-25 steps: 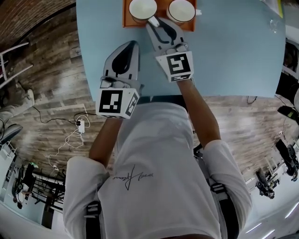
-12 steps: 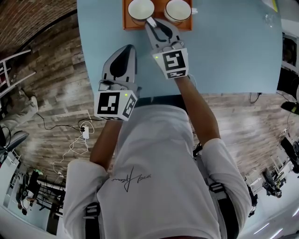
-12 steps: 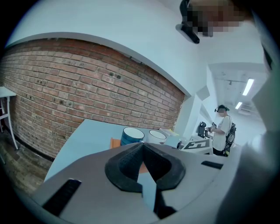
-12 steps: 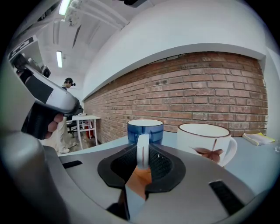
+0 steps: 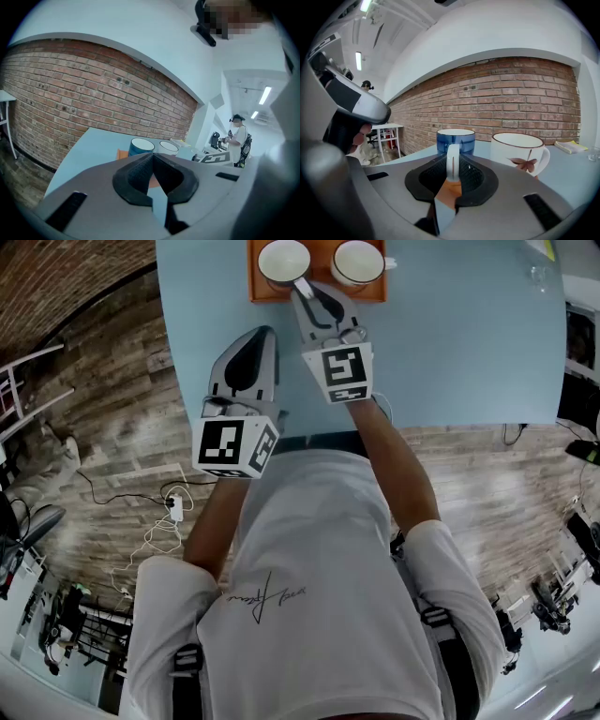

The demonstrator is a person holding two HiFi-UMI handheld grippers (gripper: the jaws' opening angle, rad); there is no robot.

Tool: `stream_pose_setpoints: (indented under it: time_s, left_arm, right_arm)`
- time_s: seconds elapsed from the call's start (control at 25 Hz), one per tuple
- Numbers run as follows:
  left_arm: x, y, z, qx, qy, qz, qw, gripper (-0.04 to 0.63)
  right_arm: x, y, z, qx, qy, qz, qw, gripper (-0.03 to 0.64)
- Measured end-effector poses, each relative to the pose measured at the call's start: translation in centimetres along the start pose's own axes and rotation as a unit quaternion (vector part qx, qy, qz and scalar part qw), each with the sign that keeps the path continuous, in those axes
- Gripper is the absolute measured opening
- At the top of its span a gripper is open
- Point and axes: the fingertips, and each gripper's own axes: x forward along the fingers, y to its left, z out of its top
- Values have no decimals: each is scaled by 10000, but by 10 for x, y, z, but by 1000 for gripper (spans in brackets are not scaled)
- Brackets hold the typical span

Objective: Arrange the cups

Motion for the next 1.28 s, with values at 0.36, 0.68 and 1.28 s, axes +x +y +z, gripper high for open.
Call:
stream_pose_setpoints:
  time_s: [0.36,0.68,1.28]
  left_arm:
    - [-4,-1,2,-23,-72,-17,10000,8]
    - [-2,8,8,-62,-125,1,9999,8]
    - [-10,9,11,93,-212,133,9996,8]
  right_arm:
    - [-13,-3,3,183,-11,-199,9996,64]
    - [-15,-8,16,269,-48,-490,9984,64]
    - [-29,-4,18,573,-116,-1124,9919,64]
